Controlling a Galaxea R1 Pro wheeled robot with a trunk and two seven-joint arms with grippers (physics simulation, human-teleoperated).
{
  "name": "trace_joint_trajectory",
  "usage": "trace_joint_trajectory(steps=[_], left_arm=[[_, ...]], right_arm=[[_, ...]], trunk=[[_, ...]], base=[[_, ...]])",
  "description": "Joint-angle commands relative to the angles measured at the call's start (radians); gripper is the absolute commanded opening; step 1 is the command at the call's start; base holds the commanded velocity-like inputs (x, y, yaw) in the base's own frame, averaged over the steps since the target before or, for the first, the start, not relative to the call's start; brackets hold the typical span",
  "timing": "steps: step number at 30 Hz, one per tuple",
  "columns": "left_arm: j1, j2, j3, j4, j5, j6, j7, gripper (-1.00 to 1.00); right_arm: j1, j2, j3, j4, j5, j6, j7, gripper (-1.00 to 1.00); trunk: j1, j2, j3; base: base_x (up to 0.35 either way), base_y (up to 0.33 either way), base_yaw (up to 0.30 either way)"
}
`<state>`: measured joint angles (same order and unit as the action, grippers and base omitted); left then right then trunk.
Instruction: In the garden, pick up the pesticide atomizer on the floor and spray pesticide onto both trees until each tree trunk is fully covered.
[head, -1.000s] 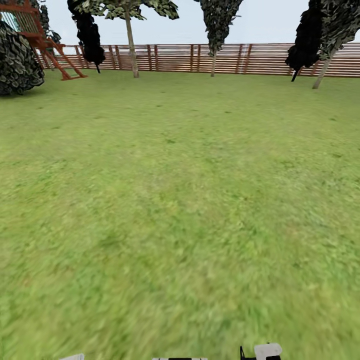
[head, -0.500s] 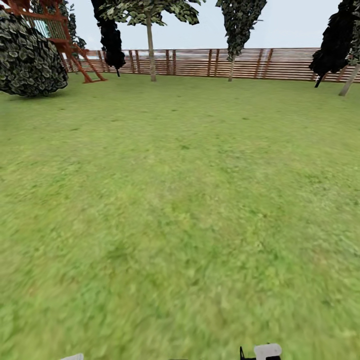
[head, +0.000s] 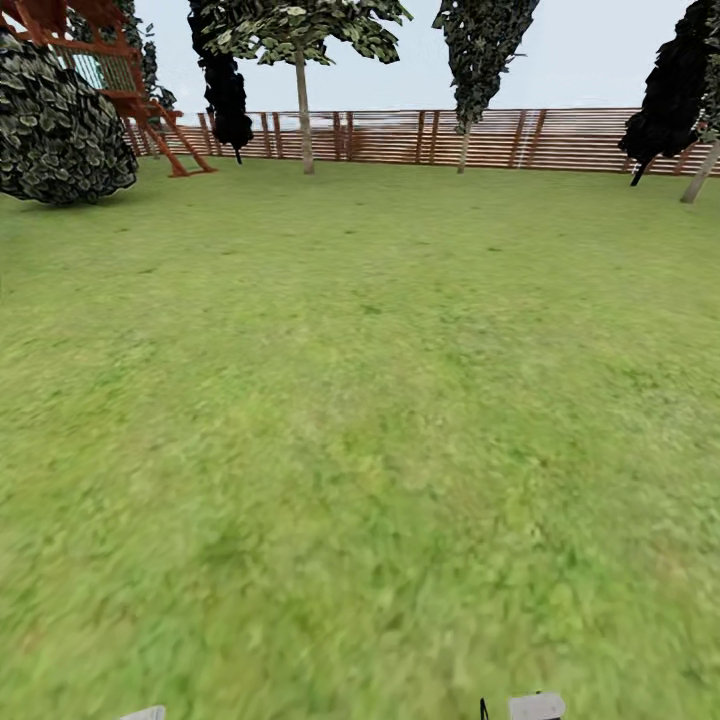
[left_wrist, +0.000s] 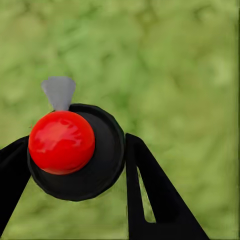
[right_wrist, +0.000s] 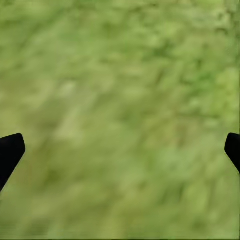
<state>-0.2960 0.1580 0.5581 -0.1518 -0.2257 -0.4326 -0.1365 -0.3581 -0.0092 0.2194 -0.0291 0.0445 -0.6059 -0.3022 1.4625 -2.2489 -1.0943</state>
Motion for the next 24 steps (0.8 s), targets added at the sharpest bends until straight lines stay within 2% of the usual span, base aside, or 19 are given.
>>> trace_joint_trajectory(steps=[1, 24], left_arm=[[0.000, 0.000, 0.000, 0.000, 0.000, 0.000, 0.000, -1.00], [0.000, 0.000, 0.000, 0.000, 0.000, 0.000, 0.000, -1.00]], right_arm=[[0.000, 0.000, 0.000, 0.000, 0.000, 0.000, 0.000, 1.00], [0.001, 0.000, 0.002, 0.000, 0.002, 0.001, 0.000, 1.00]], trunk=[[0.000, 0.000, 0.002], [0.000, 0.000, 0.032]], base=[[0.337, 0.000, 0.080], [0.337, 0.000, 0.164]])
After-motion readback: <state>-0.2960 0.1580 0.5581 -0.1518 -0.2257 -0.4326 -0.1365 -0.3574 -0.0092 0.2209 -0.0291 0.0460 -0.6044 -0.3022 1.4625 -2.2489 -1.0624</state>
